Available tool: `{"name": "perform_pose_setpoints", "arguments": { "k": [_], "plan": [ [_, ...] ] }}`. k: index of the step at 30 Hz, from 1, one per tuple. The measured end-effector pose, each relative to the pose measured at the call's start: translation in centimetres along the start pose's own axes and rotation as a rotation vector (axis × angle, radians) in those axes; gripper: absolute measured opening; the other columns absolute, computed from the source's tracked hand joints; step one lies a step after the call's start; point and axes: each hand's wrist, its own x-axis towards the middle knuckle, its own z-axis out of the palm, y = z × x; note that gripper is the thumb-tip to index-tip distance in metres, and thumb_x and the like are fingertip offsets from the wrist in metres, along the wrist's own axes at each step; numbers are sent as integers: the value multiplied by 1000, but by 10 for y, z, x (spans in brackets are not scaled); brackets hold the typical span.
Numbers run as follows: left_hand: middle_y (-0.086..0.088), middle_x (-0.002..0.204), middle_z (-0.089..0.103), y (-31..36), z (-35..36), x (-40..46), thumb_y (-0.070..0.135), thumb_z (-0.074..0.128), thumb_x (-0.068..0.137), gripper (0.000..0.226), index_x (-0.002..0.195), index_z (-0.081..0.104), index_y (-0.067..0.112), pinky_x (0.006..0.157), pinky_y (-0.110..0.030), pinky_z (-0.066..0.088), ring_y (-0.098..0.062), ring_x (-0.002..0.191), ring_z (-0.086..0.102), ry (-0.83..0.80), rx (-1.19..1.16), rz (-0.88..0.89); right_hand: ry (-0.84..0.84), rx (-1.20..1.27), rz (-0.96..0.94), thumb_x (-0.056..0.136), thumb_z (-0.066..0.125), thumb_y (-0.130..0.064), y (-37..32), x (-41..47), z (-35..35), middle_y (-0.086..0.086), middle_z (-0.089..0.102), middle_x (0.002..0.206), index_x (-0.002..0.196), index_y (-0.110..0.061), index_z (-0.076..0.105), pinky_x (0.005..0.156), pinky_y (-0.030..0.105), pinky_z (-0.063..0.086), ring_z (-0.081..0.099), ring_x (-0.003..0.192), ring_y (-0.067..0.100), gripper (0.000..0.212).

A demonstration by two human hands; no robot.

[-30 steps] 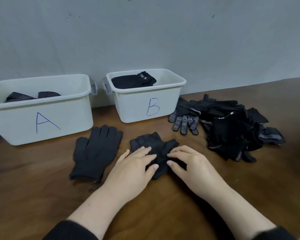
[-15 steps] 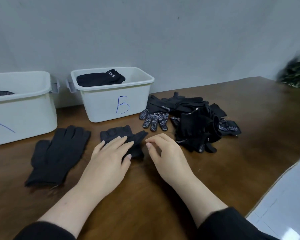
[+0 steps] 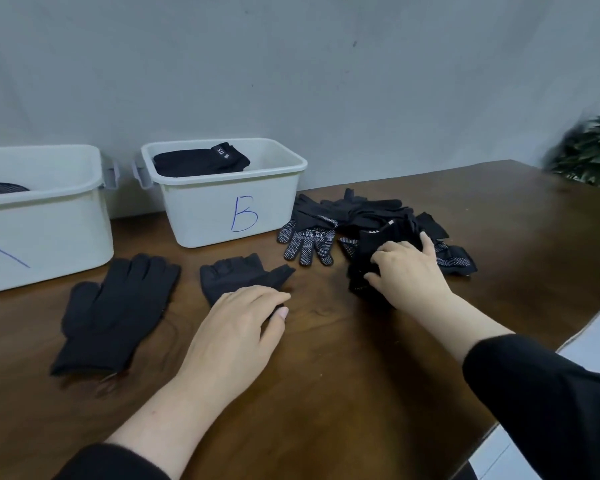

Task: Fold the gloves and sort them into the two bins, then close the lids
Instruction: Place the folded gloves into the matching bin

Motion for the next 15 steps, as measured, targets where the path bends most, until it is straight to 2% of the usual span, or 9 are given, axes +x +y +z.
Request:
{"name": "perform_pose_setpoints", "arguments": {
  "k": [3, 5, 7, 8, 9, 10, 11, 13, 15],
  "plan": [
    [18, 117, 65, -1, -4, -1, 32, 49, 103, 28, 120, 69, 28, 97, -19, 34, 1, 111, 52, 22, -17, -20, 133, 50, 30, 104, 46, -34, -1, 2, 7, -6, 67, 102, 99, -24, 70, 121, 58, 11, 61, 105, 22, 27],
    [19, 119, 64, -1, -7, 0, 32, 48, 103, 28, 122, 68, 28, 98, -18, 33, 3, 113, 49, 31, -49, -51, 284, 164, 63, 105, 43, -28, -2, 1, 0, -6, 66, 90, 97, -20, 66, 120, 56, 16, 64, 93, 24, 26],
    [20, 120, 63, -2, -8, 1, 32, 49, 102, 28, 123, 68, 28, 100, -19, 37, 5, 114, 49, 75, -109, -84, 455, 387, 54, 105, 47, -24, -8, -4, -27, -9, 62, 78, 98, -18, 64, 110, 52, 36, 60, 76, 22, 19],
    [21, 121, 62, -3, -9, 2, 34, 49, 102, 29, 124, 67, 30, 102, -19, 39, 5, 116, 50, 110, -154, -108, 493, 548, 47, 104, 49, -23, -12, -6, -47, -12, 59, 73, 97, -18, 63, 95, 44, 48, 56, 67, 18, 17],
    [22, 123, 61, -4, -11, 2, 38, 47, 101, 31, 125, 65, 32, 103, -18, 40, 6, 117, 50, 151, -208, -134, 471, 706, 62, 103, 50, -23, -18, -9, -68, -12, 58, 71, 95, -20, 63, 77, 35, 51, 53, 62, 14, 16],
    [24, 125, 59, -5, -14, 3, 43, 45, 99, 35, 128, 62, 35, 103, -16, 40, 7, 120, 50, 199, -270, -163, 418, 830, 89, 103, 50, -25, -23, -9, -85, -11, 58, 69, 91, -22, 62, 64, 29, 47, 51, 60, 12, 18],
    [26, 128, 57, -6, -18, 4, 47, 44, 97, 39, 131, 58, 37, 103, -13, 39, 8, 122, 49, 247, -342, -196, 352, 938, 94, 102, 50, -27, -29, -10, -98, -10, 58, 68, 87, -21, 63, 59, 27, 42, 50, 60, 11, 21],
    [28, 134, 53, -8, -26, 5, 48, 47, 94, 45, 138, 50, 40, 104, -13, 38, 7, 126, 48, 299, -515, -270, 167, 1153, 59, 99, 51, -32, -43, -9, -114, -3, 55, 70, 87, -12, 64, 65, 32, 42, 50, 65, 14, 27],
    [26, 138, 53, -8, -32, 5, 45, 53, 95, 47, 142, 48, 40, 104, -17, 39, 6, 127, 49, 280, -714, -341, -6, 1280, -11, 99, 52, -34, -59, -9, -117, 3, 58, 75, 90, -10, 67, 69, 40, 46, 54, 68, 20, 30]
  ]
}}
